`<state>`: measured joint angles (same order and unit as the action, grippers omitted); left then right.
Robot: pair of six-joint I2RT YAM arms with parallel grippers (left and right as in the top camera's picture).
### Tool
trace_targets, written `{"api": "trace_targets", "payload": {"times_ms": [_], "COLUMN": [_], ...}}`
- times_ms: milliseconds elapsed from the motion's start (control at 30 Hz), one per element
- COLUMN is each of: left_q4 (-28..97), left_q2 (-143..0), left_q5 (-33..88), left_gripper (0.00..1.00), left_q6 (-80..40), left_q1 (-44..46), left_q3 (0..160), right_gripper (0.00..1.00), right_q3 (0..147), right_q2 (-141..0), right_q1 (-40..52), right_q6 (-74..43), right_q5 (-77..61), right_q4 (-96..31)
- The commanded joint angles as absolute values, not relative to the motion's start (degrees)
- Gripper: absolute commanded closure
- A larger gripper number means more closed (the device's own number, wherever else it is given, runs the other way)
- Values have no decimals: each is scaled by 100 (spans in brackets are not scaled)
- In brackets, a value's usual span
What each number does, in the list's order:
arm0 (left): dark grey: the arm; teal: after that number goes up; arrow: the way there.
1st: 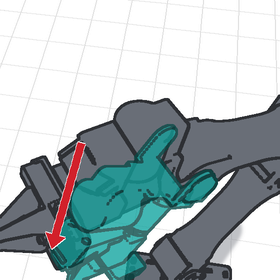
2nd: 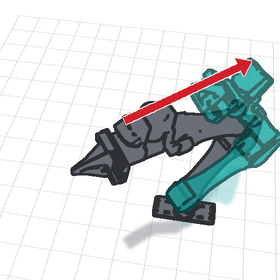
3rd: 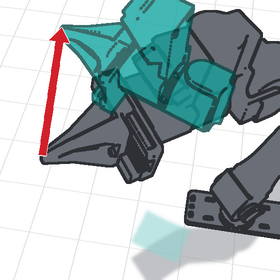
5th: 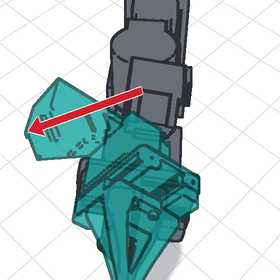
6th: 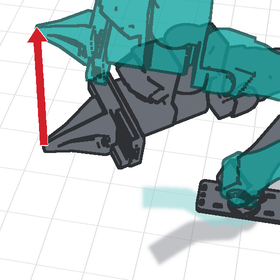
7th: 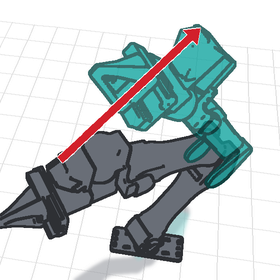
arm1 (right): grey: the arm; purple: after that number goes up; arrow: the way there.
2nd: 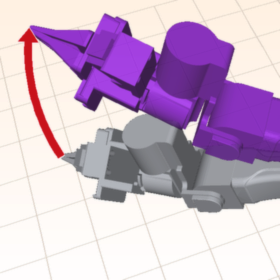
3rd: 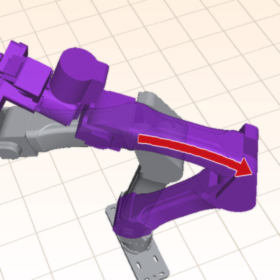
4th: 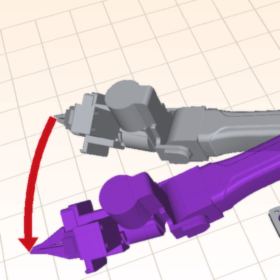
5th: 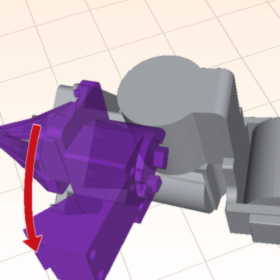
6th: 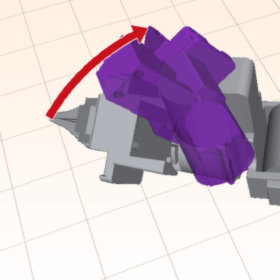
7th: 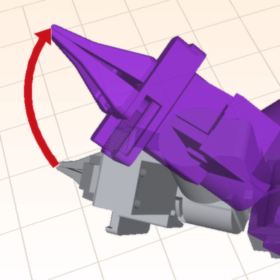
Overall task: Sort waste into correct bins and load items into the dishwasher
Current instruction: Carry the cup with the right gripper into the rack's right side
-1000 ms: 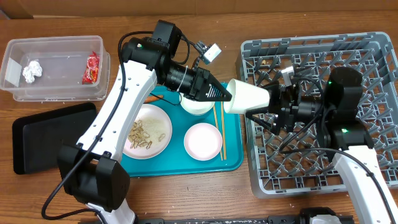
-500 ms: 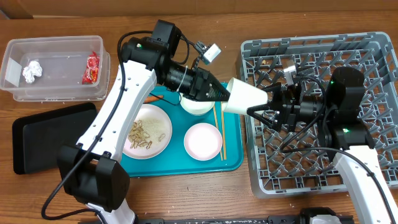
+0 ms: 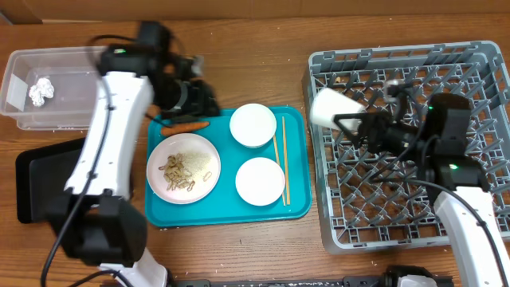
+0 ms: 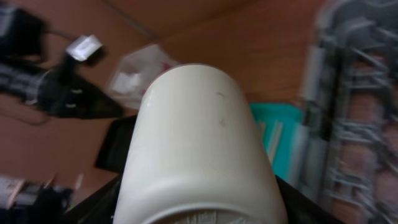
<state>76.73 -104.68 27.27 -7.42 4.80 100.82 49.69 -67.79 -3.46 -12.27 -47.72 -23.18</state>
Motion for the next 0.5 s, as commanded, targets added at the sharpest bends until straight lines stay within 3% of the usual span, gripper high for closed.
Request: {"api": "trace_targets", "payload": {"times_ms": [0,200,467], "left_q4": [7697,7756,7686], "left_q2": [-9835,-9662,-9664], "left_q5": [1726,1625,1605], "left_gripper": [43,42,42], "left_q6": [-989,-989,-989], "left_q1": [-45,-624,-631], "left_q3": [10143,10141,10141], "right_gripper": [72,76,76], "right_q3": [5378,6707,6875], "right_q2": [-6501,-6462,-6639], "right_q1": [-906,-2056,-2943], "right_q6": [-1243,-1044,-1022], "right_q5": [-3050,-906,523], "right_q4": [-3024,-5325,-6672]}}
